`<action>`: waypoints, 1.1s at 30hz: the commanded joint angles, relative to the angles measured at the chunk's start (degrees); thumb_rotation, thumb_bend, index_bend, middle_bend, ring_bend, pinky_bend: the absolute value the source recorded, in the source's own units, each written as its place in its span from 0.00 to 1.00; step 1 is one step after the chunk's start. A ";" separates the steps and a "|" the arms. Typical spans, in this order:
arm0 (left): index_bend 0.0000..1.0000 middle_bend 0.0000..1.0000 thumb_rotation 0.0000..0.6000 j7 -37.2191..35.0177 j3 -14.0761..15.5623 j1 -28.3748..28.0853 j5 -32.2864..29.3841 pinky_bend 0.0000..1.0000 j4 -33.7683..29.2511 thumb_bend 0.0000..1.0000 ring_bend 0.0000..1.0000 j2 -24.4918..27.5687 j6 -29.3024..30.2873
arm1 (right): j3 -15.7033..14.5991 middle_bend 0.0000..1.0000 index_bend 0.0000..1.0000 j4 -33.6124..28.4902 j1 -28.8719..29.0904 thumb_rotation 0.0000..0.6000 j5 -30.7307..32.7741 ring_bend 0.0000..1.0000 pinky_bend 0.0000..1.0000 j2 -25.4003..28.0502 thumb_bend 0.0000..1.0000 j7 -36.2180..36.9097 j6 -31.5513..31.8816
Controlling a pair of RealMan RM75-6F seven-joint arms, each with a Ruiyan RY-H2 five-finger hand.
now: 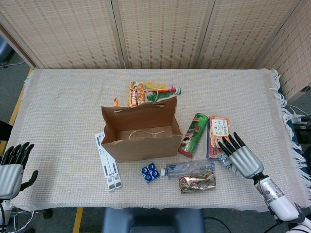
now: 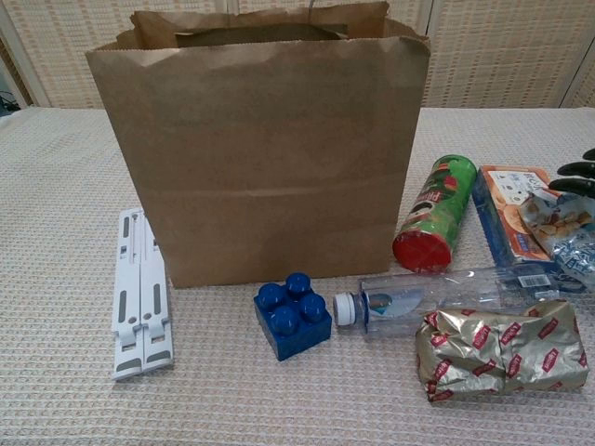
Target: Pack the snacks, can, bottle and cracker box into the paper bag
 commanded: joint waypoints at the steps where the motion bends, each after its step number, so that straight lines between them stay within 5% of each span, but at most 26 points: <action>1: 0.00 0.00 1.00 0.02 -0.01 -0.03 -0.02 0.00 -0.03 0.38 0.00 0.02 -0.04 | -0.16 0.00 0.00 1.66 1.82 1.00 -1.40 0.00 0.00 -2.99 0.05 -5.56 -1.13; 6: 0.00 0.00 1.00 -0.11 0.01 -0.06 -0.03 0.00 -0.03 0.38 0.00 0.08 -0.12 | -0.71 0.04 0.04 5.64 2.64 1.00 -5.19 0.02 0.02 -6.93 0.05 -7.25 1.16; 8: 0.00 0.00 1.00 -0.18 0.02 -0.07 0.00 0.00 -0.05 0.38 0.00 0.12 -0.14 | -1.02 0.19 0.21 7.30 2.93 1.00 -6.14 0.13 0.10 -8.15 0.07 -7.08 1.47; 11: 0.00 0.00 1.00 -0.30 0.05 -0.06 0.04 0.00 -0.01 0.38 0.00 0.14 -0.13 | -1.58 0.44 0.56 9.62 3.41 1.00 -7.56 0.42 0.43 -9.36 0.17 -5.94 1.94; 14: 0.00 0.00 1.00 -0.38 0.05 -0.07 0.04 0.00 -0.02 0.38 0.00 0.17 -0.15 | -1.81 0.59 0.74 10.61 3.39 1.00 -8.60 0.59 0.60 -9.26 0.27 -3.84 3.49; 24: 0.00 0.00 1.00 -0.20 0.07 -0.07 0.05 0.00 -0.05 0.38 0.00 0.12 -0.10 | 2.66 0.63 0.81 5.05 1.58 1.00 -9.86 0.62 0.64 -1.36 0.31 6.25 16.71; 33: 0.00 0.00 1.00 -0.06 0.04 -0.08 0.02 0.00 -0.09 0.38 0.00 0.05 -0.05 | 12.56 0.63 0.79 -13.66 4.01 1.00 -8.32 0.62 0.64 10.50 0.31 1.83 21.03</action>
